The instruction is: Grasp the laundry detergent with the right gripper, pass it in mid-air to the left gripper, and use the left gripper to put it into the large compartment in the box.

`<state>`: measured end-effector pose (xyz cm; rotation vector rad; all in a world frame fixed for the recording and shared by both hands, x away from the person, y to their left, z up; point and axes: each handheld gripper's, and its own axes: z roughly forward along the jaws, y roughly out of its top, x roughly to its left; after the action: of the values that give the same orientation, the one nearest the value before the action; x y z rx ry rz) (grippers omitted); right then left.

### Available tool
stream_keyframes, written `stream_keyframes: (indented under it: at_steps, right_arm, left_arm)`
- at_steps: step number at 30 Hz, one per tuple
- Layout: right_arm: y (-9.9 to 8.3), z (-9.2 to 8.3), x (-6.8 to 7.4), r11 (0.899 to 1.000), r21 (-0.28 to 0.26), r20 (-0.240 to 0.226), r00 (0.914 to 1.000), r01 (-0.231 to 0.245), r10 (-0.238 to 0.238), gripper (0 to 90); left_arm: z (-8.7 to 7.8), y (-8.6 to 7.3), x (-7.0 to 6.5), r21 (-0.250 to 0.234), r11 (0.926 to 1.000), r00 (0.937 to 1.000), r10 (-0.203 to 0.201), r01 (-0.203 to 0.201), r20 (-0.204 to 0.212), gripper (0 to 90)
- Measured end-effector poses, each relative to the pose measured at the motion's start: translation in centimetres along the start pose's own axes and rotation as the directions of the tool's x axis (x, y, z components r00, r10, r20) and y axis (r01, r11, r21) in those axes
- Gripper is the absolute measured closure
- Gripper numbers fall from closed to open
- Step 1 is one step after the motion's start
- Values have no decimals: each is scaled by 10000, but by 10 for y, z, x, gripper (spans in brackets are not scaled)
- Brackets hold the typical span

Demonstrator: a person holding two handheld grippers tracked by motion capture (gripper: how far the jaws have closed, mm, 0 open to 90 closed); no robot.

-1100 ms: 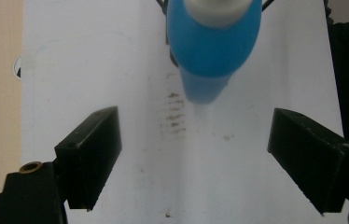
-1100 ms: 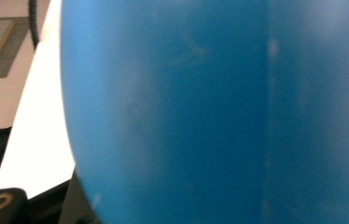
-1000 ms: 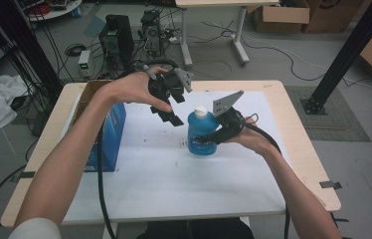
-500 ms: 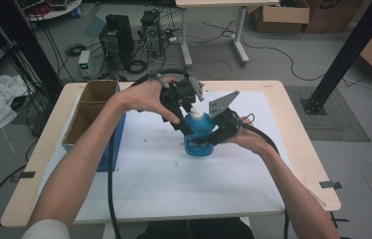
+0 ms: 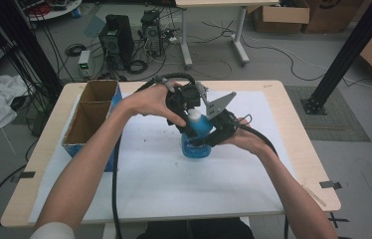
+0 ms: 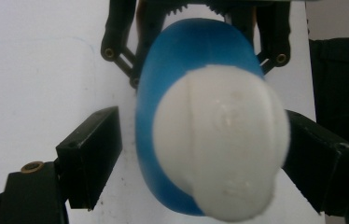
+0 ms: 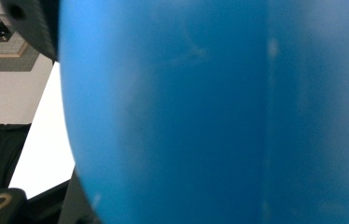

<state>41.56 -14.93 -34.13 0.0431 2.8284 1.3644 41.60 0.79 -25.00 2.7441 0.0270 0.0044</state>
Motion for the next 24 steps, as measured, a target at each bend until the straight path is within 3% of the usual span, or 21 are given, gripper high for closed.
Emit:
stream_keyframes:
  at_steps: [10, 18, 24]
  right_arm:
    - [-2, 3, 0, 10000, 18, -11, 10000, -48, 48, 451]
    - [-2, 3, 1, 10000, 21, 11, 10000, -71, 71, 451]
    - [-2, 5, 1, 10000, 28, 45, 10000, -5, 4, 451]
  left_arm:
    - [3, -1, -2, -31, 9999, 9999, -111, 111, 31, 229]
    - [3, -1, -5, 32, 9999, 9999, 99, -99, 18, 294]
    - [3, -2, -4, -66, 10000, 10000, -66, 66, -28, 303]
